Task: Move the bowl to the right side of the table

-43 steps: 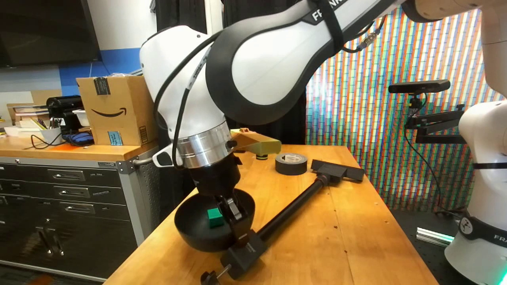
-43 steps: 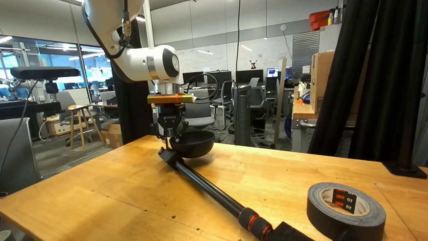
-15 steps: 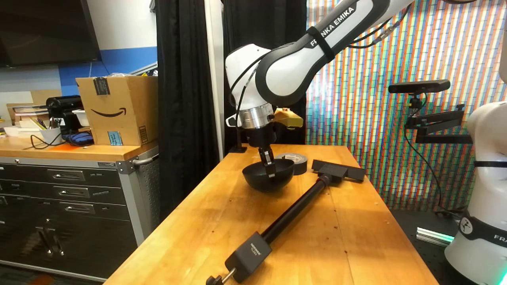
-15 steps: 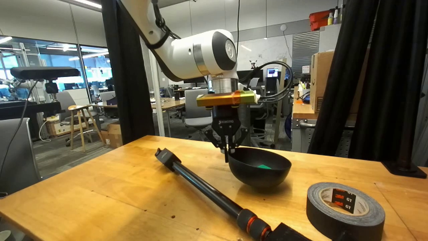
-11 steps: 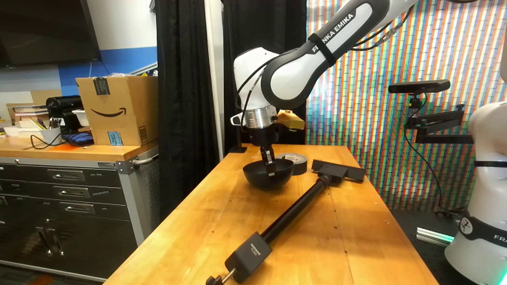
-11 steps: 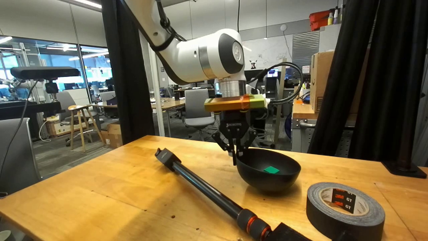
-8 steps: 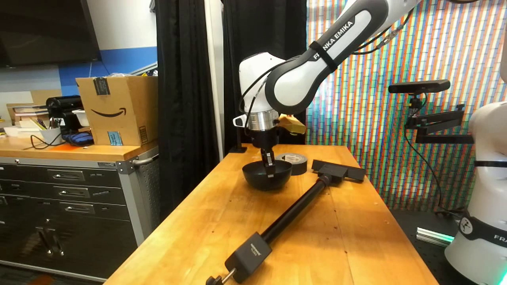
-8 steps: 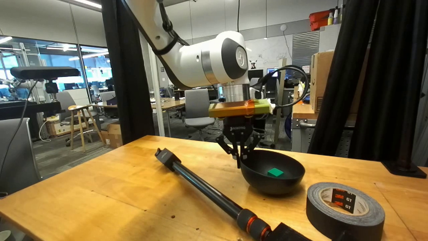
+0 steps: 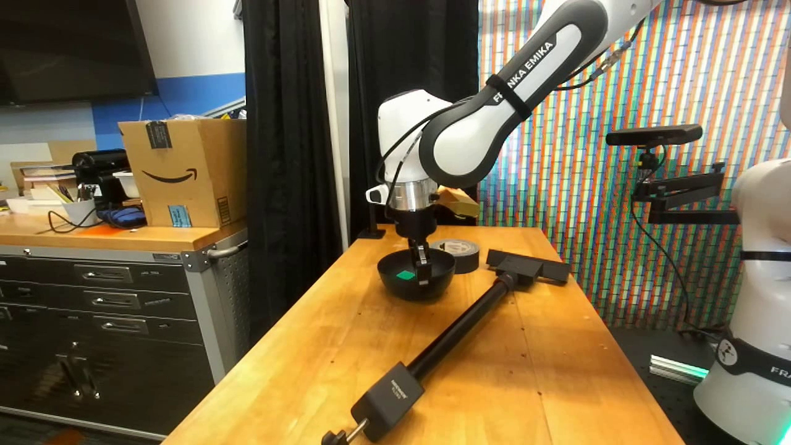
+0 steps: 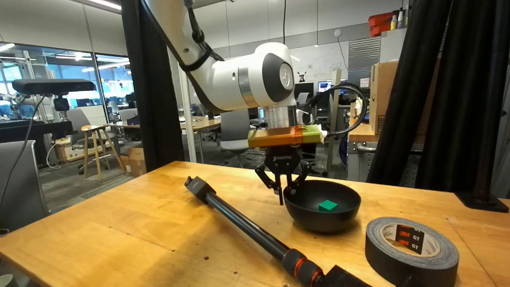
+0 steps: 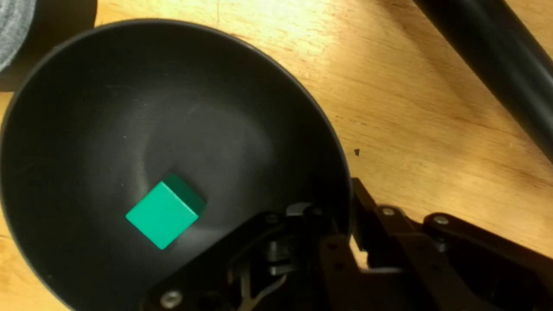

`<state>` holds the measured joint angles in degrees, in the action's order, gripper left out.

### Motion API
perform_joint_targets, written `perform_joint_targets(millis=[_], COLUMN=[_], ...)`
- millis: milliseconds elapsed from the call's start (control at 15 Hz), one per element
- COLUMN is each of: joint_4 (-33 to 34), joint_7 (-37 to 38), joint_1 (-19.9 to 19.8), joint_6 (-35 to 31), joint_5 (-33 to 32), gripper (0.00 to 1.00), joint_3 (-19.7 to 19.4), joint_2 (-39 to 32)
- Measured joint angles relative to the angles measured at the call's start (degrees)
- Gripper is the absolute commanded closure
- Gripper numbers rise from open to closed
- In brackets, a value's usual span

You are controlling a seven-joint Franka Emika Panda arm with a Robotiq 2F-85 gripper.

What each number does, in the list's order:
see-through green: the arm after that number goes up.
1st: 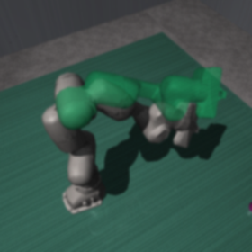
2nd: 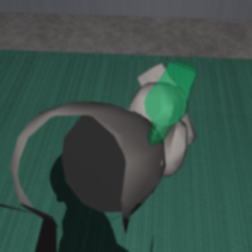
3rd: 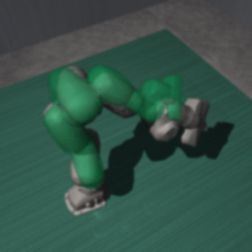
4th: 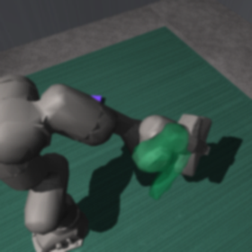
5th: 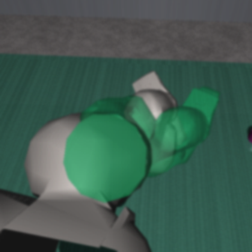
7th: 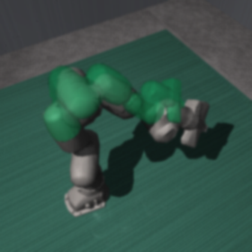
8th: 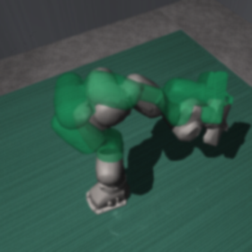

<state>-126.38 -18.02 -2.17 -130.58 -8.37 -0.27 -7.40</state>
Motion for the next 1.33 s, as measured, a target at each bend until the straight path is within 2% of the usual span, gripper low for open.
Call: perform_joint_targets(millis=[67,1333], joint_4=[0.0,0.0], joint_7=[0.0,0.0], joint_1=[0.0,0.0], joint_6=[0.0,0.0], joint_5=[0.0,0.0], gripper=[0.70,0.70], joint_3=[0.0,0.0], joint_2=[-0.2,-0.3])
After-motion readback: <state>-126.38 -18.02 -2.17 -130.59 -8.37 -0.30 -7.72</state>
